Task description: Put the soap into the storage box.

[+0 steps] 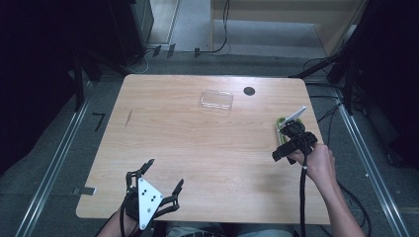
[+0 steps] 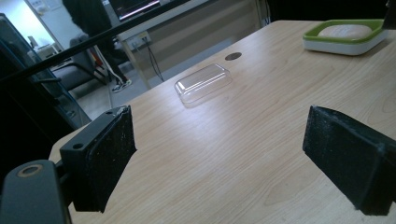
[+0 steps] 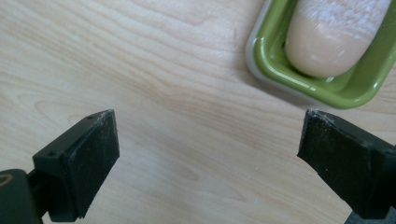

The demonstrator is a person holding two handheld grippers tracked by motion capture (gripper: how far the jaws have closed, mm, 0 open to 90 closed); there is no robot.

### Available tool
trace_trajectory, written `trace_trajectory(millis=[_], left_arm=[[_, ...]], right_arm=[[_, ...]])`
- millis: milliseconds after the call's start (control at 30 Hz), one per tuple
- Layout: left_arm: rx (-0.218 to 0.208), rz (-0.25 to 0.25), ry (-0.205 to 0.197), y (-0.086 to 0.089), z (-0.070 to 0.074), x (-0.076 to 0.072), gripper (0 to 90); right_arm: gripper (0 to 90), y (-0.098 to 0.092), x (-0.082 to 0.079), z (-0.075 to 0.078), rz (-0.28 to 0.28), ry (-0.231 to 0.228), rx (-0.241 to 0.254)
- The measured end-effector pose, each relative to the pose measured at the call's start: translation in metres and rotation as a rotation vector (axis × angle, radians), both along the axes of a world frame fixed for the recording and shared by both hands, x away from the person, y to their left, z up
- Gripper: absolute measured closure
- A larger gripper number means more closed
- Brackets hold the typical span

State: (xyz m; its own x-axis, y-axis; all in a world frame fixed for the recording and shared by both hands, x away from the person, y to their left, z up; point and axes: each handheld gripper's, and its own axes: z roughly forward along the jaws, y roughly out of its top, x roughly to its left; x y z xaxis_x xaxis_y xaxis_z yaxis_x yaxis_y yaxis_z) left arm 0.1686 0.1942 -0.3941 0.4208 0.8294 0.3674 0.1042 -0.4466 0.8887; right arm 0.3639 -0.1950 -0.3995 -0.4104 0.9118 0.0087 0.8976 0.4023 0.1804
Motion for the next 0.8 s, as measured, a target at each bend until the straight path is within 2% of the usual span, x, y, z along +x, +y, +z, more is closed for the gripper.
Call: trace_trajectory(millis=[167,800], left_arm=[[0.001,0.003,0.000,0.001,0.000,-0.001,9.9],[0.000,0.007,-0.002,0.001,0.000,-0.001,9.9]], right_arm=[[5.2,0.004,-0.012,-0.003,0.030,0.006,-0.016],[5.7,0.008,-0.054,-0.019,0.087,0.035,-0.042]])
